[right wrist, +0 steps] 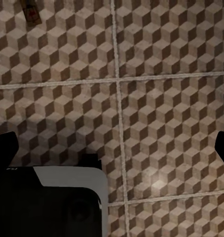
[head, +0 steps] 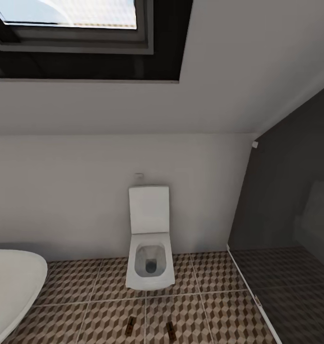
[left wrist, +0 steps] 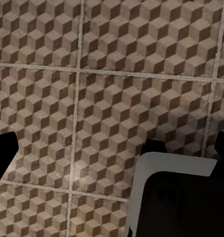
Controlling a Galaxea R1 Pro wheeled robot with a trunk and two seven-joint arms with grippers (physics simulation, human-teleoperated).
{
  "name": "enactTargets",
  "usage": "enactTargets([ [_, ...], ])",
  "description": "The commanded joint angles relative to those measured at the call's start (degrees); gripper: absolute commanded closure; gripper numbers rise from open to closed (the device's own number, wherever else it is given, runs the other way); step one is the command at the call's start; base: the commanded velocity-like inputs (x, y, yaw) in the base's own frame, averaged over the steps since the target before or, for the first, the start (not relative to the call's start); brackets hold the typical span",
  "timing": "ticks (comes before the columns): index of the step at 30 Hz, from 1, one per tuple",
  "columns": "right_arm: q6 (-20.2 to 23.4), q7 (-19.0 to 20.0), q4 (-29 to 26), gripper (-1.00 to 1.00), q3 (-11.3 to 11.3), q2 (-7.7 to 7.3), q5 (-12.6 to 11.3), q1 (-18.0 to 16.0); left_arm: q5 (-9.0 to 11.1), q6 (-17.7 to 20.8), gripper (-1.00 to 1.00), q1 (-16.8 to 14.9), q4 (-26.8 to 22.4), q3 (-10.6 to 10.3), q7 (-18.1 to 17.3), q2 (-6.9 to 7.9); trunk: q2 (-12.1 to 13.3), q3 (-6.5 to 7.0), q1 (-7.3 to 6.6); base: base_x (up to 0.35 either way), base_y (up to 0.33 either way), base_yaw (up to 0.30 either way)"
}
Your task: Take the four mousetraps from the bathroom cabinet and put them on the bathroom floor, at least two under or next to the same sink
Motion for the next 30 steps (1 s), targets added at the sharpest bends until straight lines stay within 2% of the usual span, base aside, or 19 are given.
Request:
enactTargets([
  [1,0.01,0.02,0.01,-1.00,-0.09,0.00,0.23,-0.03,0.14,-0.25,-1.00,-0.06,0.15,-0.34,0.01,-0.04,-0.09,-0.08,0.03,0.000,0.000,0.000],
  [11,-0.08,0.26,0.02,-1.00,-0.08,0.84,0.15,-0.03,0.14,-0.10,-1.00,-0.06,0.05,-0.34,-0.10,-1.30,-0.09,-0.08,0.03,0.000,0.000,0.000],
  [14,-0.13,0.29,0.00,-1.00,-0.08,1.39,0.15,-0.03,0.14,-0.28,-1.00,-0.06,0.01,-0.34,-0.12,-2.05,-0.09,-0.08,0.03,0.000,0.000,0.000],
  [17,-0.15,0.26,-0.01,-1.00,-0.03,2.06,0.15,-0.03,0.14,-0.07,-1.00,-0.06,0.18,-0.34,0.07,-3.52,-0.09,-0.08,0.03,0.000,0.000,0.000],
  [18,-0.13,0.23,-0.01,-1.00,-0.03,2.07,0.16,-0.03,0.14,-0.02,-1.00,-0.06,0.19,-0.34,0.11,-3.53,-0.09,-0.08,0.03,0.000,0.000,0.000],
  [22,0.06,0.09,0.03,-1.00,-0.08,1.88,0.21,-0.03,0.14,0.77,-1.00,0.27,0.28,-0.34,0.30,-2.96,-0.09,-0.08,0.03,0.000,0.000,0.000],
  [30,1.59,-0.21,0.22,-1.00,-0.06,0.73,0.24,0.62,0.14,6.15,-1.00,3.44,0.32,-0.34,0.43,-0.14,-0.09,-0.08,0.03,0.000,0.000,0.000],
])
